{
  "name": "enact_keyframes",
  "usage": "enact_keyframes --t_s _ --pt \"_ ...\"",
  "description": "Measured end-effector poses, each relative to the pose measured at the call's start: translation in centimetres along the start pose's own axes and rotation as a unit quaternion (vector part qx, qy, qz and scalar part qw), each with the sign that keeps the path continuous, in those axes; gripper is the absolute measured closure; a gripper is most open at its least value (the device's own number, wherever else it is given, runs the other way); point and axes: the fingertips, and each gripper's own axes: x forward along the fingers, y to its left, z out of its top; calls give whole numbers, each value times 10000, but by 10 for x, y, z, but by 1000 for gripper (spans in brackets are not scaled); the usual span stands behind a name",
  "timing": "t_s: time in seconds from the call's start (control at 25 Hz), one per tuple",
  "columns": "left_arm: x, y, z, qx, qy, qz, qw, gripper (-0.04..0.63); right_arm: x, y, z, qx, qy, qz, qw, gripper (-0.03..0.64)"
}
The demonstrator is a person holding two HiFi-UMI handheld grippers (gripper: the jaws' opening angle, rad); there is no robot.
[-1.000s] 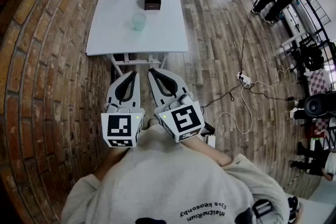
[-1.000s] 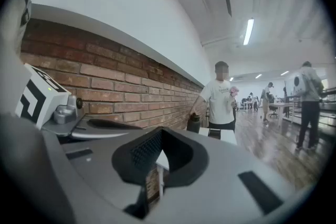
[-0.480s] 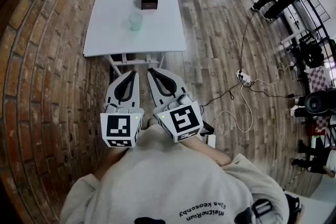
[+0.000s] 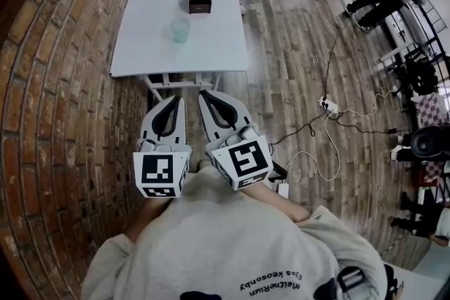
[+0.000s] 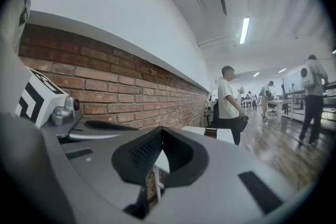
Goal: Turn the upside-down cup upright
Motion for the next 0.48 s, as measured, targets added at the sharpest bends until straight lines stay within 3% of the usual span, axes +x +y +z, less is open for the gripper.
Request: enact_keyframes --t_s 0.48 --pt "24 14 -10 -85 170 201 9996 584 17 -24 -14 191 92 8 9998 611"
